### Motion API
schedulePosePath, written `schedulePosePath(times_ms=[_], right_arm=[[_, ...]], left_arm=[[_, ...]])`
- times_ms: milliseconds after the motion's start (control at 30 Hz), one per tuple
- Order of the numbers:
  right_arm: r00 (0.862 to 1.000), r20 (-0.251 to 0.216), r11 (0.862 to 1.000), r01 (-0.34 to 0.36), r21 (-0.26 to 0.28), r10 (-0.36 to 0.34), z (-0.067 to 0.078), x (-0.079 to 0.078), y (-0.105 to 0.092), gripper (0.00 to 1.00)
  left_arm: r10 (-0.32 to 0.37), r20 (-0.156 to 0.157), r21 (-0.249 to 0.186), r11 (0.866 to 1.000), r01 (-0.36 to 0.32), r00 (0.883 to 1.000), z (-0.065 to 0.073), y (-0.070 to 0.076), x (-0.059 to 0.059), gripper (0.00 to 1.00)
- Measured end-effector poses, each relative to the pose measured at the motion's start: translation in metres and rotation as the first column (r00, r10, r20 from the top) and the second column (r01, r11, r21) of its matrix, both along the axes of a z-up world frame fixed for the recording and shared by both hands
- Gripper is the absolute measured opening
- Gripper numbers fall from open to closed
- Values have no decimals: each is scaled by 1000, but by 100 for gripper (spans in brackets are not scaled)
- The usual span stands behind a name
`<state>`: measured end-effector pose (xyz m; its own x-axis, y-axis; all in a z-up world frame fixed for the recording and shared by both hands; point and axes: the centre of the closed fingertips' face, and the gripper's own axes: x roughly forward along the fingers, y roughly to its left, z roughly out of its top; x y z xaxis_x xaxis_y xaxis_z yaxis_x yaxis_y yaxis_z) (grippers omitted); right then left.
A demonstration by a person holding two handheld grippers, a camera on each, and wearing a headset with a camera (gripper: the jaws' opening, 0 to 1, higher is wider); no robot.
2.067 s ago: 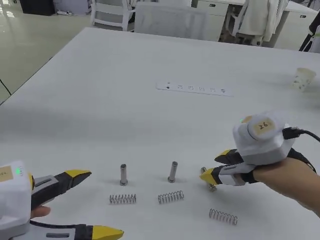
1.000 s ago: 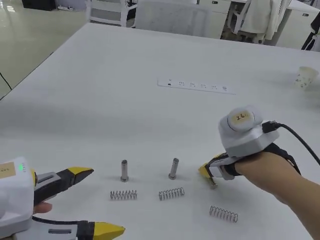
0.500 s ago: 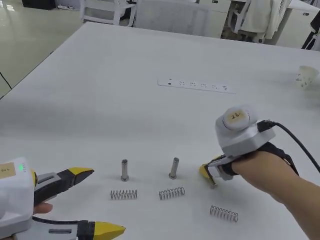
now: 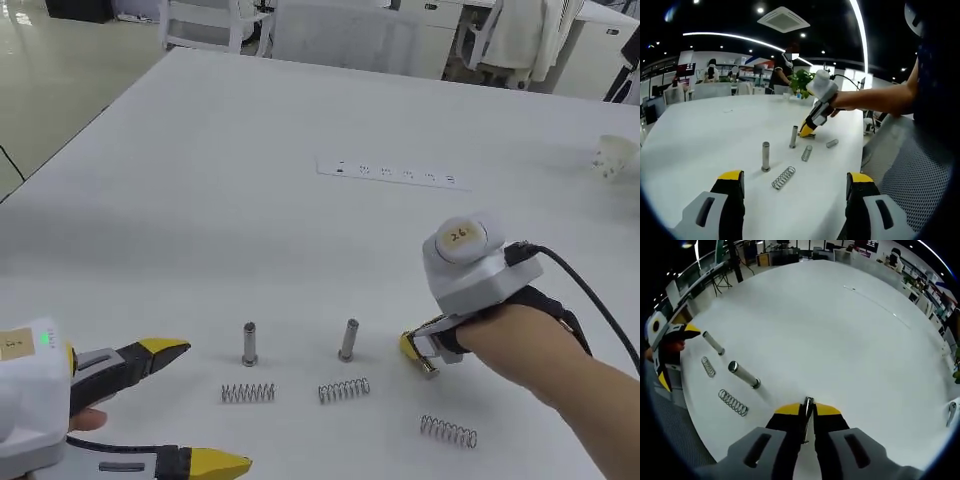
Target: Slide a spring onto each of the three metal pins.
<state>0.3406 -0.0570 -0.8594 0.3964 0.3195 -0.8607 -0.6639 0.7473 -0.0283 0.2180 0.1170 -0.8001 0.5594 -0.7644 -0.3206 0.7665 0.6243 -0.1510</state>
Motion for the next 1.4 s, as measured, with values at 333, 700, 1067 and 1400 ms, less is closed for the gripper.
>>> schedulePosePath(times_ms=[333,700,1067,1400], right_arm=[[1000,18,999,17,28,-18,7,0,-3,6],[998,54,995,38,87,-42,28,0,-6,6],[995,76,992,54,110,-63,36,-2,-10,6],[993,91,989,57,133,-69,42,-4,-11,6]], left_arm=[[5,0,1,1000,-5,1000,0,3,0,80],[-4,9,2,1000,4,1000,3,-1,0,80],[-11,13,2,1000,11,1000,4,-2,0,80],[-14,19,4,1000,14,1000,6,-2,-1,80]])
